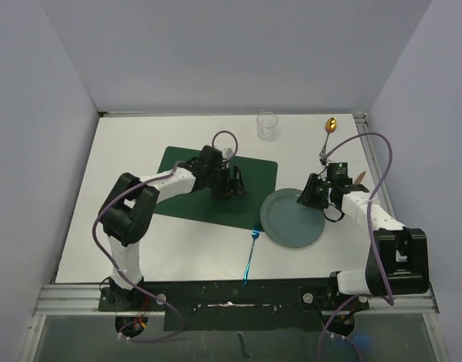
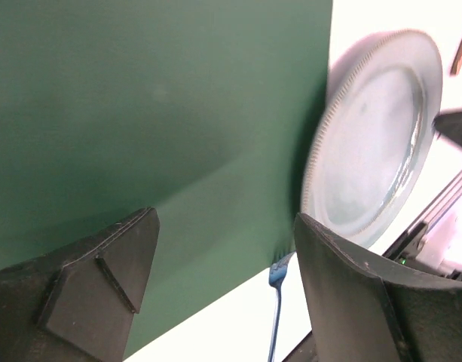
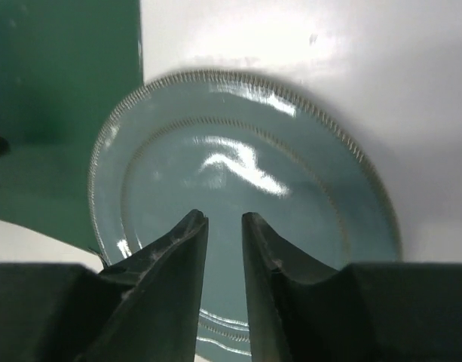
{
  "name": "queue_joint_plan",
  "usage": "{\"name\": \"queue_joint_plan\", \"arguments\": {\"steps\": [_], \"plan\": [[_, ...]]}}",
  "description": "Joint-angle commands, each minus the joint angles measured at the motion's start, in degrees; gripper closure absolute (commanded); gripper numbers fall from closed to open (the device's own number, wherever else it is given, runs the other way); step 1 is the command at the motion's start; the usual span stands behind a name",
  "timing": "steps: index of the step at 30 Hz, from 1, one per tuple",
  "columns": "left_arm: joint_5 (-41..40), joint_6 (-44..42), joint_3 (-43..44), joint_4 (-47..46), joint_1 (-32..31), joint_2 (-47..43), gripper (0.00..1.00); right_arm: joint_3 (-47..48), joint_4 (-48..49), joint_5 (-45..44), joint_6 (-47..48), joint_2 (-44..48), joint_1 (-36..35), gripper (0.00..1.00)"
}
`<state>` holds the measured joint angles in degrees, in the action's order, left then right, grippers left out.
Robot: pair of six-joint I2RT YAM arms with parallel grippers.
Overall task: Set the dinner table for one person
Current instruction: Place the plate at the center of the board.
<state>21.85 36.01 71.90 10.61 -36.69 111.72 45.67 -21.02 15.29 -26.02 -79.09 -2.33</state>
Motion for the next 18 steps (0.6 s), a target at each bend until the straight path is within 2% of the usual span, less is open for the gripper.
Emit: {"name": "queue_joint_plan", "arguments": {"steps": [1, 6, 12, 18], "plan": [[2.1, 2.3, -0.6, -6.3, 3.9, -6.8, 0.29, -4.5, 1.6, -2.7, -0.7, 5.8, -2.3, 0.81], [-5.4, -1.3, 0.4, 0.5, 5.1, -10.5, 0.29, -7.6, -0.4, -7.6, -1.0, 8.8, -2.9, 0.96], [-11.2, -0.6, -2.5, 0.8, 6.8, -14.5, 0.29, -8.7, -2.0, -11.4, -0.9, 8.4, -2.9, 1.00], [-25.2, -2.1, -4.7, 4.7, 7.4, -18.9, 0.29, -10.7, -1.9, -15.1, -2.0, 7.5, -3.0, 1.00]]}}
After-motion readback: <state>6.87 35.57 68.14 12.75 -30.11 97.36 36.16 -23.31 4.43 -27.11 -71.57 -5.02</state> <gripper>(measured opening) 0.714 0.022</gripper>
